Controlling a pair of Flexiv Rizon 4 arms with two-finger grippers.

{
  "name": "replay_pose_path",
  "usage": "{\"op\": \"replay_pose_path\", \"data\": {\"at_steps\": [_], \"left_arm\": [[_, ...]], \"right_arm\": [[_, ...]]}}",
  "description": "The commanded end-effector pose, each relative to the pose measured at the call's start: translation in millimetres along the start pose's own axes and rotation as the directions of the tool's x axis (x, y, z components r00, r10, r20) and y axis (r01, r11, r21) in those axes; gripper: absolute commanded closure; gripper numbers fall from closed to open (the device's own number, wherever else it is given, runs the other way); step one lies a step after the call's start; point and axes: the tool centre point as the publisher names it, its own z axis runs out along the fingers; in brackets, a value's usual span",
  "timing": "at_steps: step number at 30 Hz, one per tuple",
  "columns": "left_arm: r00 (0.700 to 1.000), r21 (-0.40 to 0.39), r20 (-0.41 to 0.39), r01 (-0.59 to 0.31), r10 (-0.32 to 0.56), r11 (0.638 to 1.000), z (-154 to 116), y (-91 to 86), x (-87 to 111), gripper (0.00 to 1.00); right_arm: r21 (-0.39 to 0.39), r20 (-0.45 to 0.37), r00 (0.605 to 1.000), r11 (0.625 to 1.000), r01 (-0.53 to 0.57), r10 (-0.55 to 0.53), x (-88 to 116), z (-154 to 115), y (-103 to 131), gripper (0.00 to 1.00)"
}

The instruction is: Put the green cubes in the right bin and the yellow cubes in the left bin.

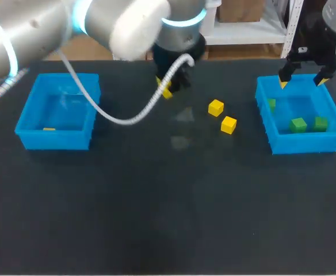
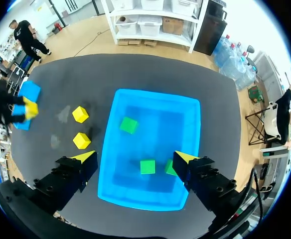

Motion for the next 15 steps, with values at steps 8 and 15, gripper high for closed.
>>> {"op": "replay_pose_path", "data": {"at_steps": [8, 15], "left_arm": [[0.929, -0.047, 0.165, 0.344, -0.332, 0.938, -36.5, 100.6, 122.7, 1.00], [0.905, -0.069, 0.100, 0.422, -0.414, 0.904, -24.9, 116.1, 175.1, 1.00]], "right_arm": [[0.003, 0.006, 1.000, 1.000, -0.002, 0.001, 2.5, -0.6, 0.2, 0.00], [0.003, 0.006, 1.000, 1.000, -0.002, 0.001, 2.5, -0.6, 0.2, 0.00]]}}
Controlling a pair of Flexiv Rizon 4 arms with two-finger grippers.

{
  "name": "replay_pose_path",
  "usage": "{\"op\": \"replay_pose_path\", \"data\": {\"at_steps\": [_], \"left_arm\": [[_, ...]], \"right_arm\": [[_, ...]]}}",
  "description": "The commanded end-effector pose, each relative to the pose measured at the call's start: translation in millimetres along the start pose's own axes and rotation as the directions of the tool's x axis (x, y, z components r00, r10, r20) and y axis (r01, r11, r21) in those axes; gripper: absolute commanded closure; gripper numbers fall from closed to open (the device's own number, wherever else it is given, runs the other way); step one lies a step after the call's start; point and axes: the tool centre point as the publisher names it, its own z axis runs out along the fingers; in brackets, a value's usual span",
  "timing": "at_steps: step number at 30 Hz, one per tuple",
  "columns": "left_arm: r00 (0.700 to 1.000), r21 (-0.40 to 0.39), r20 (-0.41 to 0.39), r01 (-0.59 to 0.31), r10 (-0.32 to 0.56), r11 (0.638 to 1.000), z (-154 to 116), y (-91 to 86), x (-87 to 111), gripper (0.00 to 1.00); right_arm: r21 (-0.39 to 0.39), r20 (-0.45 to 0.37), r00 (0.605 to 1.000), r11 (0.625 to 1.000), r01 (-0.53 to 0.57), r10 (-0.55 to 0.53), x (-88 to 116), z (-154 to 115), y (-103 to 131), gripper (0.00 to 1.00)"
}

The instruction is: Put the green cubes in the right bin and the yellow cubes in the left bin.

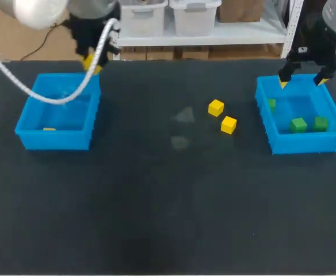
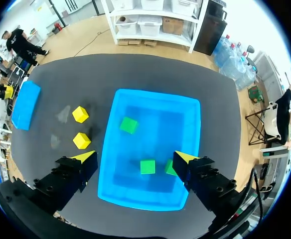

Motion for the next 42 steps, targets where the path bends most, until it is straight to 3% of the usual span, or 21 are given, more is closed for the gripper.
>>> {"op": "replay_pose_path", "data": {"at_steps": [1, 7, 10, 11, 12, 16, 21, 25, 31, 37, 42], "left_arm": [[0.990, 0.012, 0.139, 0.025, -0.027, 1.000, 9.9, 14.0, 52.1, 1.00], [0.996, -0.015, 0.062, 0.065, -0.063, 0.998, 32.8, 24.0, 66.8, 1.00], [0.999, -0.026, 0.022, 0.037, -0.037, 0.999, 40.0, 24.5, 71.6, 1.00], [0.999, -0.036, 0.019, 0.033, -0.033, 0.999, 40.5, 23.9, 72.3, 0.74], [0.999, -0.034, 0.021, 0.037, -0.036, 0.999, 40.6, 23.8, 72.4, 0.00], [0.998, -0.043, 0.036, 0.049, -0.047, 0.998, 34.3, 24.3, 71.6, 0.00], [0.992, -0.019, 0.114, 0.064, -0.061, 0.998, 6.5, 20.2, 59.1, 0.00], [0.981, 0.026, 0.192, 0.037, -0.041, 0.999, -21.6, 3.9, 42.5, 0.00], [0.960, 0.117, 0.274, -0.087, 0.052, 0.989, -50.0, -55.0, 17.9, 0.00], [0.931, 0.180, 0.328, -0.228, 0.160, 0.957, -51.0, -128.3, -6.2, 0.00], [0.889, 0.217, 0.366, -0.369, 0.276, 0.904, -57.2, -190.2, -23.8, 0.00]], "right_arm": [[0.003, 0.006, 1.000, 1.000, -0.002, 0.002, 2.4, -0.6, 0.2, 0.00], [0.003, 0.006, 1.000, 1.000, -0.002, 0.002, 2.4, -0.6, 0.2, 0.00], [0.003, 0.006, 1.000, 1.000, -0.002, 0.002, 2.4, -0.6, 0.2, 0.00], [0.003, 0.006, 1.000, 1.000, -0.002, 0.002, 2.4, -0.6, 0.2, 0.00], [0.003, 0.006, 1.000, 1.000, -0.002, 0.002, 2.4, -0.6, 0.2, 0.00], [0.003, 0.006, 1.000, 1.000, -0.002, 0.002, 2.4, -0.6, 0.2, 0.00], [0.003, 0.006, 1.000, 1.000, -0.002, 0.002, 2.4, -0.6, 0.2, 0.00], [0.003, 0.006, 1.000, 1.000, -0.002, 0.002, 2.4, -0.6, 0.2, 0.00], [0.003, 0.006, 1.000, 1.000, -0.002, 0.002, 2.4, -0.6, 0.2, 0.00], [0.003, 0.006, 1.000, 1.000, -0.002, 0.002, 2.4, -0.6, 0.2, 0.00], [0.003, 0.006, 1.000, 1.000, -0.002, 0.002, 2.4, -0.6, 0.2, 0.00]]}}
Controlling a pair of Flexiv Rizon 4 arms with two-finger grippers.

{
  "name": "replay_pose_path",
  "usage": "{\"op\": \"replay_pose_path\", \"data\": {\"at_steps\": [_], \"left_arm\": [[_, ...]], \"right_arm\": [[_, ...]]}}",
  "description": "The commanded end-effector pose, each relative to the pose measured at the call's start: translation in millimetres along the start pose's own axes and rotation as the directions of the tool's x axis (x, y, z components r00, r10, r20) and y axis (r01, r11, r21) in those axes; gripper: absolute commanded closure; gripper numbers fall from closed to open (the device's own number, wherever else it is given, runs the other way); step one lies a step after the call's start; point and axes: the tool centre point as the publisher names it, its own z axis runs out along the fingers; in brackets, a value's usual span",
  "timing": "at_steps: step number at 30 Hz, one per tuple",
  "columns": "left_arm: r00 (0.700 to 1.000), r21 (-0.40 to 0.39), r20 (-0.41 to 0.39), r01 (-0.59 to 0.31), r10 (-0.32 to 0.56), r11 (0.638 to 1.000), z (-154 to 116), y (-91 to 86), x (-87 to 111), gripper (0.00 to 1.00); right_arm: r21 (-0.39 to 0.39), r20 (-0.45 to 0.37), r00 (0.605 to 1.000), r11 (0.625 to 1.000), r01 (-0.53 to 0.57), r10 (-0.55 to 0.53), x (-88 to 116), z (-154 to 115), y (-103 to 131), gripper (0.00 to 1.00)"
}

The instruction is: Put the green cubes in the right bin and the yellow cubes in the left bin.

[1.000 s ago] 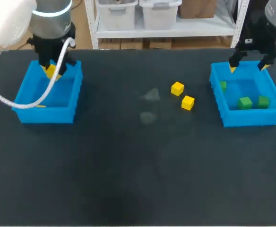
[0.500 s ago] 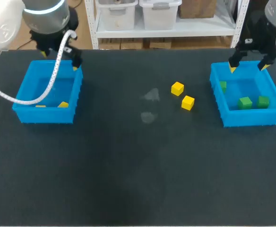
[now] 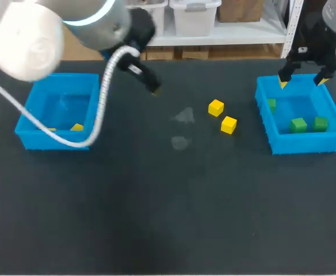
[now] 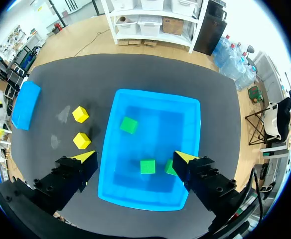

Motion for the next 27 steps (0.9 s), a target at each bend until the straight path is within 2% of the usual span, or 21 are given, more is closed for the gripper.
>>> {"op": "replay_pose_path", "data": {"at_steps": [1, 6, 10, 15, 21, 27], "left_arm": [[0.997, 0.033, -0.018, -0.069, 0.070, 0.997, 26.8, -32.1, -32.6, 0.00], [0.995, 0.081, -0.051, -0.084, 0.088, 0.993, 67.4, -53.7, -54.7, 0.00], [0.993, 0.091, -0.102, -0.048, 0.057, 0.995, 102.4, -58.4, -65.8, 0.00], [0.993, 0.119, -0.113, -0.002, 0.016, 0.993, 128.0, -64.8, -80.6, 0.00], [0.987, 0.082, -0.151, -0.037, 0.049, 0.996, 157.6, -71.8, -96.0, 0.00], [0.982, 0.069, -0.178, -0.048, 0.060, 0.996, 191.4, -68.9, -107.4, 0.00]], "right_arm": [[0.002, 0.006, 1.000, 1.000, -0.002, 0.002, 2.4, -0.7, 0.1, 0.00], [0.002, 0.006, 1.000, 1.000, -0.002, 0.002, 2.4, -0.7, 0.1, 0.00], [0.002, 0.006, 1.000, 1.000, -0.002, 0.002, 2.4, -0.7, 0.1, 0.00], [0.002, 0.006, 1.000, 1.000, -0.002, 0.002, 2.4, -0.7, 0.1, 0.00], [0.002, 0.006, 1.000, 1.000, -0.002, 0.002, 2.4, -0.7, 0.1, 0.00], [0.002, 0.006, 1.000, 1.000, -0.002, 0.002, 2.4, -0.7, 0.1, 0.00]]}}
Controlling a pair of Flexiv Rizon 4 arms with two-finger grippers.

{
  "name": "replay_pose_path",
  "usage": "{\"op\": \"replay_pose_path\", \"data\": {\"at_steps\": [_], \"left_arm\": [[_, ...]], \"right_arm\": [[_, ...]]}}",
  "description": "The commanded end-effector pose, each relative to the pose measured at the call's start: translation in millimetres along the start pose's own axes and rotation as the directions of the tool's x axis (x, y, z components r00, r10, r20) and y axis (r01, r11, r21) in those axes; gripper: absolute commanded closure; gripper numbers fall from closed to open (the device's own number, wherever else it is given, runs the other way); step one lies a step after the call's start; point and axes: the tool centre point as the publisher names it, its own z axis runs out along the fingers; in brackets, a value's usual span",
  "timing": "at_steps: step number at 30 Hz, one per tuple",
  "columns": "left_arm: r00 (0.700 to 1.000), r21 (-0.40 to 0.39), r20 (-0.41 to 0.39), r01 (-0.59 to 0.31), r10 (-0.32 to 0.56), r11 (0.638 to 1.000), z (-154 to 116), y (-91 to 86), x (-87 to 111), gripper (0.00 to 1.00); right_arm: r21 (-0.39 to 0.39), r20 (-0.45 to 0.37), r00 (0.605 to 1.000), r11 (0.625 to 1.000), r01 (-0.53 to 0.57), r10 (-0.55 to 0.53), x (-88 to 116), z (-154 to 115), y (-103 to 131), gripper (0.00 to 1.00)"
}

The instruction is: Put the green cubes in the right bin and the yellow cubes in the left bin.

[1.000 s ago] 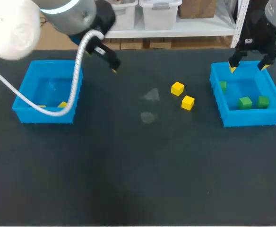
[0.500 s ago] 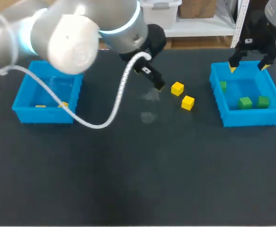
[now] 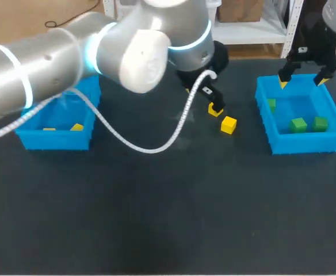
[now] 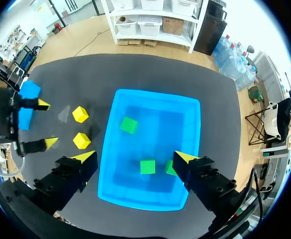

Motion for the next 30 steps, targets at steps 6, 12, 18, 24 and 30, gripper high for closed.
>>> {"op": "replay_pose_path", "data": {"at_steps": [6, 12, 18, 24, 30], "left_arm": [[0.993, -0.002, -0.118, -0.019, 0.019, 1.000, 57.1, 9.8, -44.8, 0.00], [0.990, -0.016, -0.143, -0.013, 0.011, 1.000, 70.4, 14.5, -49.3, 0.00], [0.977, -0.019, -0.212, -0.005, 0.000, 1.000, 82.3, 15.6, -48.4, 1.00], [0.945, -0.006, -0.323, -0.049, 0.044, 0.999, 87.4, 11.6, -34.8, 1.00], [0.954, -0.004, -0.282, -0.107, 0.101, 0.994, 56.5, 13.5, -30.1, 1.00]], "right_arm": [[0.003, 0.006, 1.000, 1.000, -0.001, 0.001, 2.4, -0.6, 0.2, 0.00], [0.003, 0.006, 1.000, 1.000, -0.001, 0.001, 2.4, -0.6, 0.2, 0.00], [0.003, 0.006, 1.000, 1.000, -0.001, 0.001, 2.4, -0.6, 0.2, 0.00], [0.003, 0.006, 1.000, 1.000, -0.001, 0.001, 2.4, -0.6, 0.2, 0.00], [0.003, 0.006, 1.000, 1.000, -0.001, 0.001, 2.4, -0.6, 0.2, 0.00]]}}
